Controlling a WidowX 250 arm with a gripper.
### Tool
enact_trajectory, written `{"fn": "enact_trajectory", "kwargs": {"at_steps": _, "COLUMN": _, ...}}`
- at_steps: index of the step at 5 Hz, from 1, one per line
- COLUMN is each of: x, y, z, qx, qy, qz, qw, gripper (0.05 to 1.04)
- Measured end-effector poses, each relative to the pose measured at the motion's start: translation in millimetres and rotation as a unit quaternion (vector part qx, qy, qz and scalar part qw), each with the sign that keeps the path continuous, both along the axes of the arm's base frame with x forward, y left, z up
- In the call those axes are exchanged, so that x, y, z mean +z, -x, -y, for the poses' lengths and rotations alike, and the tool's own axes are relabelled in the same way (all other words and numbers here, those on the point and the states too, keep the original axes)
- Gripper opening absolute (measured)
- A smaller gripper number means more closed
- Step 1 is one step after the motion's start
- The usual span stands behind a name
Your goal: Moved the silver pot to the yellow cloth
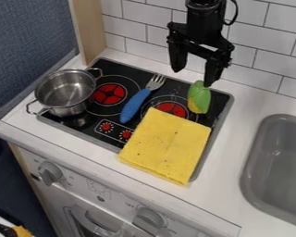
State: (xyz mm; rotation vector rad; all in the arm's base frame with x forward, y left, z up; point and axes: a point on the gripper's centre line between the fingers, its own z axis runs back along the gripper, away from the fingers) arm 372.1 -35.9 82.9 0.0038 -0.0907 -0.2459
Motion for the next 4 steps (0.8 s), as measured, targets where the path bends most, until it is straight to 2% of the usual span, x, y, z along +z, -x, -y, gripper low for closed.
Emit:
{"fn": "enact_trajectory", "kwargs": {"at_steps": 1, "x": -12.2, "y": 1.6, "z": 0.7, "qx": -0.001, "qy": 0.001, "qz": -0.016, "qw": 0.9999, "gripper": 1.001}}
{"fn": "enact_trajectory", "kwargs": {"at_steps": 2, "x": -6.4, "y": -1.3, "z": -10.0, "qx": 0.004, "qy": 0.012, "qz": -0.003, "qw": 0.9999, "gripper": 1.001}}
{"fn": "enact_trajectory", "kwargs": {"at_steps": 3, "x": 12.8, "y": -3.2, "z": -41.7, "qx": 0.032, "qy": 0.031, "qz": 0.022, "qw": 0.9988, "gripper": 1.001}}
{"fn": "enact_trajectory", "kwargs": {"at_steps": 4, "x": 29.9, "y": 4.7, "z": -70.9, "qx": 0.051, "qy": 0.029, "qz": 0.035, "qw": 0.9977, "gripper": 1.001}}
